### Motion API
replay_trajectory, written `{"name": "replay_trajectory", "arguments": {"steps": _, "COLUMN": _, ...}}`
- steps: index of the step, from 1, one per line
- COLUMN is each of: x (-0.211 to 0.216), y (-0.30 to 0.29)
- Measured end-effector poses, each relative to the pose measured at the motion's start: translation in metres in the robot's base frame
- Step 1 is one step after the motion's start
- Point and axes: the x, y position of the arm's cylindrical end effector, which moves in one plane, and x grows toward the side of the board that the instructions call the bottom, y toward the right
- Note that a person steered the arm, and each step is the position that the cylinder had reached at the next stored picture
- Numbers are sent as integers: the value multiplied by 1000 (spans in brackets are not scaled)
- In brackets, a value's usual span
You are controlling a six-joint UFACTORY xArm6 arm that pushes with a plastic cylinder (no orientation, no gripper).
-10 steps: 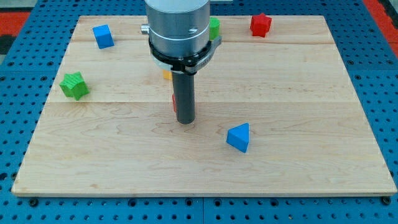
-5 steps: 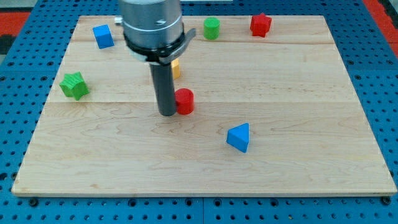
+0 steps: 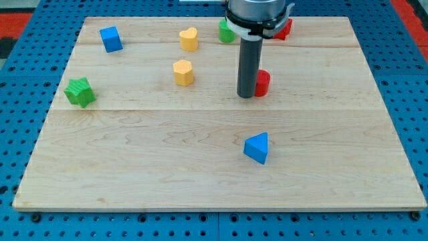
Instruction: Move red circle parallel to the hexagon
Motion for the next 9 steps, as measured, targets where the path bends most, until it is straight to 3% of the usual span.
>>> {"name": "replay_trajectory", "arguments": {"steps": 1, "x": -34, "y": 47}}
{"name": "replay_trajectory", "arguments": {"steps": 3, "x": -105, "y": 14}}
{"name": "replay_trajectory", "arguments": {"steps": 4, "x": -81, "y": 73}}
{"name": "replay_trajectory", "arguments": {"steps": 5, "x": -47, "y": 92}}
{"name": "replay_trajectory", "arguments": {"steps": 6, "x": -48, "y": 90}}
{"name": "replay_trajectory", "arguments": {"steps": 7, "x": -92, "y": 105}}
{"name": "replay_trajectory", "arguments": {"steps": 8, "x": -70, "y": 141}}
{"name": "replay_trajectory", "arguments": {"steps": 9, "x": -50, "y": 122}}
